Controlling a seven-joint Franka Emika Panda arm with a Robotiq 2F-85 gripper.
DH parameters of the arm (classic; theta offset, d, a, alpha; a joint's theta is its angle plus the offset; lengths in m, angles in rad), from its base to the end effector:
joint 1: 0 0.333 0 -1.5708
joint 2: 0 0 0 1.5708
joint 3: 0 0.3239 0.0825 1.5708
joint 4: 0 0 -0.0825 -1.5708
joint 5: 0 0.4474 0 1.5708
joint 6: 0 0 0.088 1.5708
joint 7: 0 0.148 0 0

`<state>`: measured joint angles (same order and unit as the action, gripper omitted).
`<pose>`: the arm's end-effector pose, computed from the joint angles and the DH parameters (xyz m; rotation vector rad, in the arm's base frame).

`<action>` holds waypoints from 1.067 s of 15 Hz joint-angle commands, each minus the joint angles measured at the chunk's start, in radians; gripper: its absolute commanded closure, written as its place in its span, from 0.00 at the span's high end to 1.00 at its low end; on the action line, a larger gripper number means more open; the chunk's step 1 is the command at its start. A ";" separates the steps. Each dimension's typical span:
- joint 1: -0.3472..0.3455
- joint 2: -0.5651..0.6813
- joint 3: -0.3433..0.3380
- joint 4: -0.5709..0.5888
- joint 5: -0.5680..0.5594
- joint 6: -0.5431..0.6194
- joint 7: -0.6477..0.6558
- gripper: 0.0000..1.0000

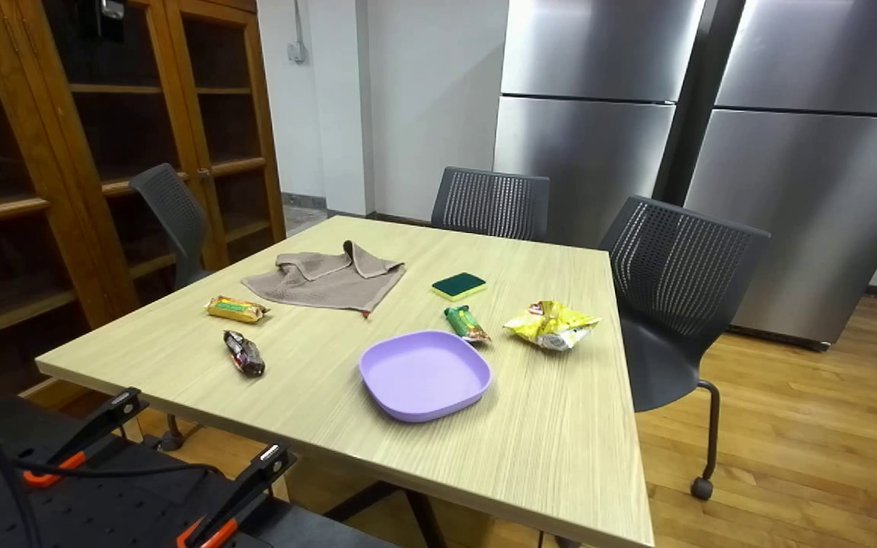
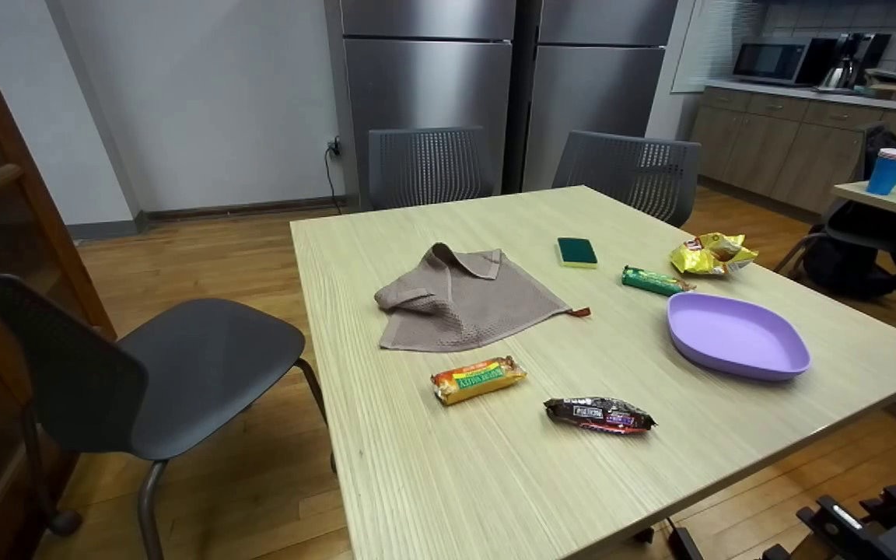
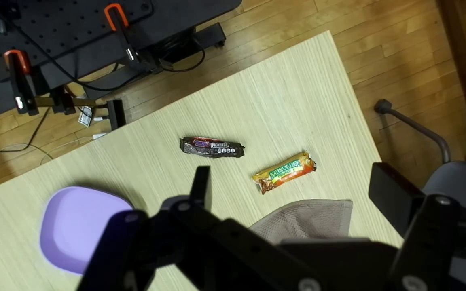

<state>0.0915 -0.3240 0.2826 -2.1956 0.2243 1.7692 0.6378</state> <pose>0.4558 0.2133 0.4504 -3.0282 0.5190 0.2449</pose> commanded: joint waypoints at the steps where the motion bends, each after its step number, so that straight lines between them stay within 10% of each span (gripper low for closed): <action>1: 0.019 0.041 0.015 0.003 0.000 0.041 0.099 1.00; 16: 0.105 0.037 0.061 -0.186 0.002 0.388 0.488 1.00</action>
<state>0.1873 -0.2570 0.3296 -2.3194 0.2243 2.0736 1.0308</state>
